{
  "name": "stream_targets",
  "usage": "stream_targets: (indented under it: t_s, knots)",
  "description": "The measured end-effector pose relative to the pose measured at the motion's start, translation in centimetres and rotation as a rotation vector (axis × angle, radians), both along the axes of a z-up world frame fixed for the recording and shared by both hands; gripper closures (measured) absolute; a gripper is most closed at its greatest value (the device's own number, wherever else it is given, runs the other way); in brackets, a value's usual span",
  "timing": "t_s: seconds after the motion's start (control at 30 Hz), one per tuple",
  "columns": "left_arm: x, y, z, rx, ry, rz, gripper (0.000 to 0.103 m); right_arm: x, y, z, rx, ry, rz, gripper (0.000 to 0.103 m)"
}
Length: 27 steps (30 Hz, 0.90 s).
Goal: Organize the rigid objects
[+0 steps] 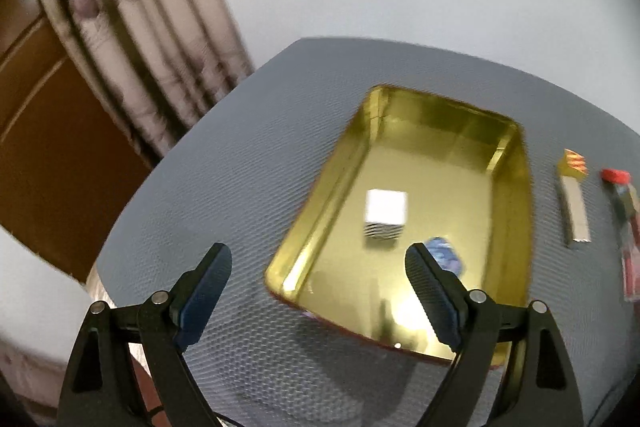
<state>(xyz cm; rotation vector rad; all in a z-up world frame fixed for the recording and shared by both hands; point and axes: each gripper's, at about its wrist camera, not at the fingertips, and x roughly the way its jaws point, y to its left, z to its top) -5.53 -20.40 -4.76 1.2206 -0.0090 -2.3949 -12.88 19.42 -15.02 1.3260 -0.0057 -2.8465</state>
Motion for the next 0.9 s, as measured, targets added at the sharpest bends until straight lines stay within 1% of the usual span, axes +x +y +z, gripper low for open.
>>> stream_targets:
  t_s: [0.1, 0.23, 0.3, 0.4, 0.47, 0.53, 0.67, 0.77, 0.83, 0.9]
  knots:
    - [-0.4, 2.5, 0.8, -0.005, 0.004, -0.076, 0.016, 0.3, 2.0, -0.7, 0.038, -0.017, -0.034, 0.073]
    - [-1.7, 5.9, 1.2, 0.034, -0.003, -0.165, 0.016, 0.6, 2.6, -1.8, 0.096, -0.030, -0.044, 0.073]
    - [-2.5, 7.7, 1.1, 0.039, -0.014, -0.200, 0.016, 0.5, 2.7, -2.1, 0.102, -0.033, -0.051, 0.073]
    - [-3.7, 10.7, 0.7, 0.031, -0.029, -0.262, 0.016, 0.2, 2.4, -2.7, 0.082, -0.025, -0.056, 0.072]
    - [-4.6, 12.8, 0.0, 0.026, -0.049, -0.308, 0.016, -0.1, 2.2, -2.9, 0.072, -0.021, -0.063, 0.072]
    - [-5.7, 14.6, -0.8, 0.041, -0.072, -0.352, 0.016, -0.4, 2.0, -3.0, 0.067, -0.018, -0.066, 0.072]
    - [-7.8, 16.4, -2.5, 0.097, -0.115, -0.357, 0.016, -0.8, 2.0, -3.1, 0.053, -0.017, -0.066, 0.072]
    - [-9.6, 17.1, -3.7, 0.111, -0.132, -0.340, 0.016, -1.1, 1.6, -3.3, 0.046, -0.017, -0.066, 0.072]
    - [-10.9, 17.4, -4.3, 0.101, -0.133, -0.328, 0.016, -1.3, 1.1, -3.4, 0.047, -0.017, -0.066, 0.072]
    - [-12.0, 17.6, -4.8, 0.107, -0.138, -0.323, 0.016, -1.3, 1.1, -3.4, 0.045, -0.017, -0.066, 0.072]
